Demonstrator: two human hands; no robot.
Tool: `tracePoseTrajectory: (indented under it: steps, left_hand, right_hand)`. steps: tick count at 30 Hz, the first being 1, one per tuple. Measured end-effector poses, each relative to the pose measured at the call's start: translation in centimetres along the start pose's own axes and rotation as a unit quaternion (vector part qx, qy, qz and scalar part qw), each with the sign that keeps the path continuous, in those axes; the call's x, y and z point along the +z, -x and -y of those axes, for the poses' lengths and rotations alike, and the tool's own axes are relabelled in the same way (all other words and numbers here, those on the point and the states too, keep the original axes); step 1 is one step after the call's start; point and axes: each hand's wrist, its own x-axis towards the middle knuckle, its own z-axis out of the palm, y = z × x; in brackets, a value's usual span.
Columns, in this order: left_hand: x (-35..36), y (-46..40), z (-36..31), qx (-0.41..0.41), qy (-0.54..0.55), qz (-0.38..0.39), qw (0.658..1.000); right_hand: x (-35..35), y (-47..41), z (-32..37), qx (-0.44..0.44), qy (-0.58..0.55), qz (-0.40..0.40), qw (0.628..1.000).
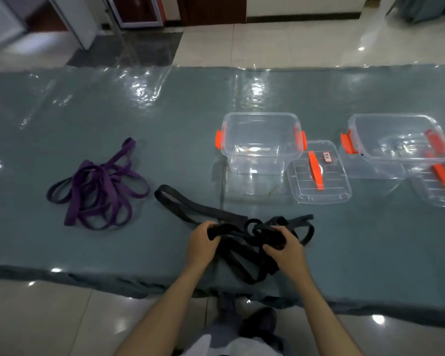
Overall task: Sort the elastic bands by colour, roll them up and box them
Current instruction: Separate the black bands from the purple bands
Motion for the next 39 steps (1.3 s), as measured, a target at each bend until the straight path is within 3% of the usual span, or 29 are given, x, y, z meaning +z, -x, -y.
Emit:
tracePoseTrajectory:
  steps: [4, 7, 11, 16, 23, 28, 32, 39]
  left_hand:
    - [0.2, -1.5, 1.8, -0.076, 0.016, -0.031, 0.997]
    - [-0.2, -2.8, 1.8, -0.14, 0.047, 0.006, 0.989]
    - [-0.1, -4.5, 1.6, -0.121, 0.102, 0.044, 0.986]
    - [0.0, -5.2, 2.0, -0.125, 0.223, 0.005, 0.967]
    - [1.1, -2.3, -1.4, -0.035, 0.27, 0.018, 0.962]
    - [2.2, 0.0, -6.9, 0.03, 0.313, 0.027, 0.949]
    - [2.3, 2.5, -12.4, 0.12, 0.27, 0.041, 0.954]
    - [5.2, 7.0, -22.3, 0.197, 0.253, 0.056, 0.945]
  right_hand:
    - [1.3, -1.0, 0.0, -0.014, 0.044, 0.011, 0.999]
    - [1.5, -2.1, 0.0, -0.011, 0.06, 0.018, 0.998]
    - [2.2, -3.0, -0.2, 0.003, 0.063, 0.031, 0.998]
    - [3.5, -3.0, -1.1, 0.019, 0.036, 0.05, 0.998]
    - [2.1, -3.6, 0.8, 0.017, -0.107, 0.014, 0.994]
    - [-1.7, -3.8, 3.5, -0.005, -0.245, -0.016, 0.969]
    - [-6.0, -3.7, 4.9, -0.018, -0.312, -0.008, 0.95]
    - [-17.3, -2.5, 5.4, -0.063, -0.374, -0.026, 0.925]
